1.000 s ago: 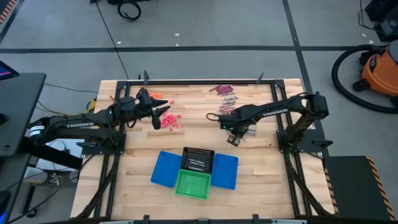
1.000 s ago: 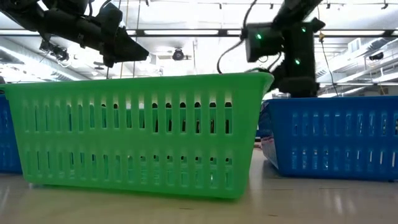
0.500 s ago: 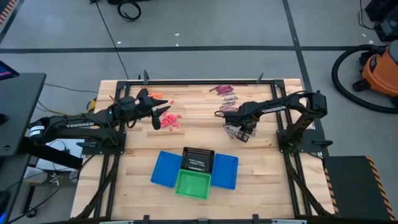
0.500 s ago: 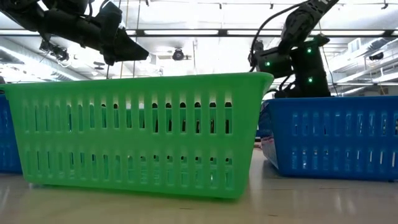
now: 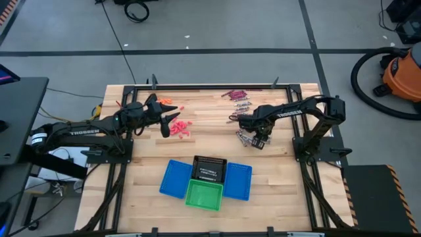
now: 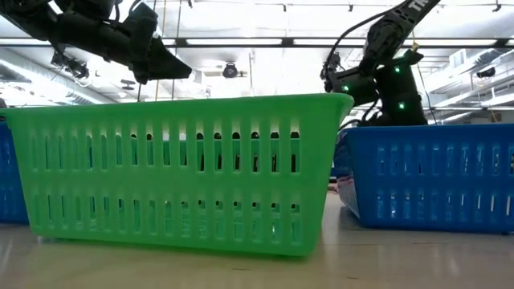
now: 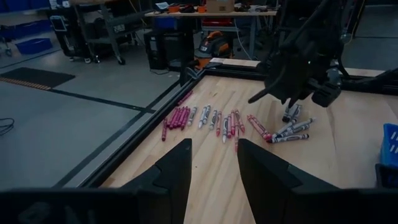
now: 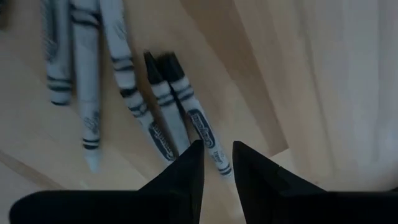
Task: Sort crayons
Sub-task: Put the black crayon into the black bin
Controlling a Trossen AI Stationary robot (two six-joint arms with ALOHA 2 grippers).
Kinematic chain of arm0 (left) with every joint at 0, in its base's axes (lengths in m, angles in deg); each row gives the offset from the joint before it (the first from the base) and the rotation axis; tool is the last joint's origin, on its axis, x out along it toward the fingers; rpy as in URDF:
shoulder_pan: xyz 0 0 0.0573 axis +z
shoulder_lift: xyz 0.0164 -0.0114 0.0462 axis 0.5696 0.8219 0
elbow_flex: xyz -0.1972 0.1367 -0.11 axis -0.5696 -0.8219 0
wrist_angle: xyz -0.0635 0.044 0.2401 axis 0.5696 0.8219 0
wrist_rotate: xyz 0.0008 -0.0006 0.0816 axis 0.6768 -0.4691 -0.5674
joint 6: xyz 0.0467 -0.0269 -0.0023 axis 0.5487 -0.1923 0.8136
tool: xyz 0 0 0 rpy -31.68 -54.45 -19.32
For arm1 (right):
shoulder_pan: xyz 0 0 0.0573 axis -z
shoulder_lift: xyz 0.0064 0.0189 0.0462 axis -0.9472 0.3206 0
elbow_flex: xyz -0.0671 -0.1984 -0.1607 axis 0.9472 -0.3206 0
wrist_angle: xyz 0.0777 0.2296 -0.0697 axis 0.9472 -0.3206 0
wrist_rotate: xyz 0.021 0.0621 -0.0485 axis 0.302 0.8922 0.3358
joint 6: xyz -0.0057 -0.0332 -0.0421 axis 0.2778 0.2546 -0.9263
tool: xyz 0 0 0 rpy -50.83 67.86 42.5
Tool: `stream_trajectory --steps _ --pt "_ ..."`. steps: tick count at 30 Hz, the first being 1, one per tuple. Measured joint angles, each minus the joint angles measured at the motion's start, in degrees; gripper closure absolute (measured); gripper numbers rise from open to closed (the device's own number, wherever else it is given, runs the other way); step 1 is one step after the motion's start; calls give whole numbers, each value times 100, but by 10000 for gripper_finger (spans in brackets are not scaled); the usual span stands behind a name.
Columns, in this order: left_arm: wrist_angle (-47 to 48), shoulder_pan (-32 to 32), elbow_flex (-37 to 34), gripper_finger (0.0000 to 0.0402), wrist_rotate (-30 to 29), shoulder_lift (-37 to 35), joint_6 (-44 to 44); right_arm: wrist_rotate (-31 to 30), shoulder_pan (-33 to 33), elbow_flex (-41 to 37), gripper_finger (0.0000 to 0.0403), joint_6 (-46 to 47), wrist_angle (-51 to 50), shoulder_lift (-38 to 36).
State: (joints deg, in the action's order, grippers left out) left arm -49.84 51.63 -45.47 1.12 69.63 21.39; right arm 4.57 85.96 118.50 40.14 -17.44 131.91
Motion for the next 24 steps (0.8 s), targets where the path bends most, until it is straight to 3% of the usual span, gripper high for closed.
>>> stream_trajectory --steps 16,24 --pt "11 0 0 260 0 0 -22 426 177 -431 315 -281 404 -13" --pt "14 0 0 260 0 0 -22 590 269 -439 363 -411 450 -8"
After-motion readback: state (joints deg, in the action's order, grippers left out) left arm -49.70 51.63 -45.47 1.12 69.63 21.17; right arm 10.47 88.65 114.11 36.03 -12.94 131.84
